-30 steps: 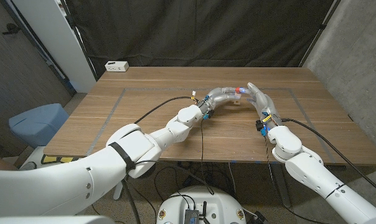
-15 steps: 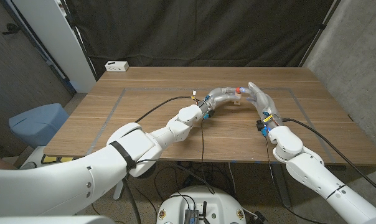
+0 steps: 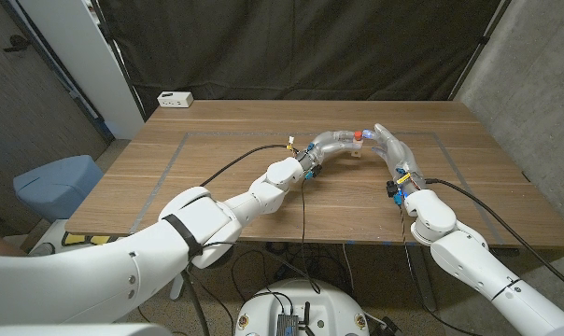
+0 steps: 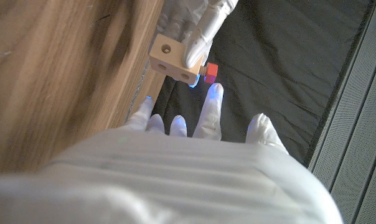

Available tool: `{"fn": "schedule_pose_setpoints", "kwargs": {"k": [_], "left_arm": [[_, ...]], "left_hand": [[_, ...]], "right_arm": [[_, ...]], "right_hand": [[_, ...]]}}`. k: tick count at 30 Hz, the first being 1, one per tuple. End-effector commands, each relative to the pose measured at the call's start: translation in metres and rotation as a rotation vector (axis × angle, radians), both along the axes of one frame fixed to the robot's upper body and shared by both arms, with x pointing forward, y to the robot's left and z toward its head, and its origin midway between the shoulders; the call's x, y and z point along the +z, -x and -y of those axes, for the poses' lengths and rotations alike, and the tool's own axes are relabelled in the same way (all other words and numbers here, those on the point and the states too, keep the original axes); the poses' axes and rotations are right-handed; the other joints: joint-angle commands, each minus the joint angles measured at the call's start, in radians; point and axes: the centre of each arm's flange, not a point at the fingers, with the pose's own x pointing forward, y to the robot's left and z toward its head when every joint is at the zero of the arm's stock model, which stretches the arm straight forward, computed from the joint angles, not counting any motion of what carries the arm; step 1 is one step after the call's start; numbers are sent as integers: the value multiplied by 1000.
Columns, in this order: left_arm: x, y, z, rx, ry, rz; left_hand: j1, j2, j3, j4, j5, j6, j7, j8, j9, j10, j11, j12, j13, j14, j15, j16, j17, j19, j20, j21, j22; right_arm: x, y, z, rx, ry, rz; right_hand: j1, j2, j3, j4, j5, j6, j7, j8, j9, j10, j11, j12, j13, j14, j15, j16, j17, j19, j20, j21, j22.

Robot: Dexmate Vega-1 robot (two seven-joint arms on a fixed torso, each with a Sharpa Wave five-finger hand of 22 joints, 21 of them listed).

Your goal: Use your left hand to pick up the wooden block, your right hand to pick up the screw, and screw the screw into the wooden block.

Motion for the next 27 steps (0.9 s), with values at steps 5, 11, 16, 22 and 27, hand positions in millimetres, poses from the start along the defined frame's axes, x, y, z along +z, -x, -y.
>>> {"fn": "schedule_pose_setpoints", "kwargs": {"k": [5,11,16,22,27], "left_arm": [[-2,6,0,-16,11,28],[-3,7,0,-16,12,28],[-3,7,1,-17,10,24],[-3,6,1,-17,8,20],[-3,6,1,-16,6,20]], "left_hand": [[-33,63,39,35,6,80,44,6,12,19,-6,32,105,7,-86,3,4,5,4,8,1],[-33,63,39,34,6,80,44,6,12,19,-6,32,105,6,-86,2,4,6,4,8,1],[-32,63,39,33,6,79,44,5,12,18,-6,31,104,5,-85,2,4,6,6,8,1],[-32,62,39,33,6,81,44,6,12,17,-6,30,104,7,-85,3,4,6,3,9,1],[-32,62,39,33,6,79,45,5,12,18,-6,31,105,7,-85,3,4,6,4,9,1]], "right_arm": [[3,0,-1,9,32,-12],[6,1,0,9,44,-12],[7,1,1,11,53,-13],[9,-1,2,20,67,-20],[11,-3,2,33,79,-25]], "right_hand": [[-2,-1,1,2,-1,-48,-2,-11,2,-40,7,-9,3,-14,9,-5,3,-1,9,-4,3],[-9,-5,-2,4,-2,-75,2,-12,3,-56,11,-8,3,-25,12,-6,4,-7,13,-7,3],[-14,-8,-4,6,-3,-94,2,-13,3,-68,8,-8,3,-37,15,-9,5,-14,12,-9,3],[-20,-10,-7,9,-4,-120,-1,-14,3,-84,9,-8,4,-48,18,-10,6,-23,15,-11,3],[-27,-13,-10,11,-4,-143,-6,-14,3,-101,15,-9,4,-60,18,-11,7,-33,18,-12,3]]}}
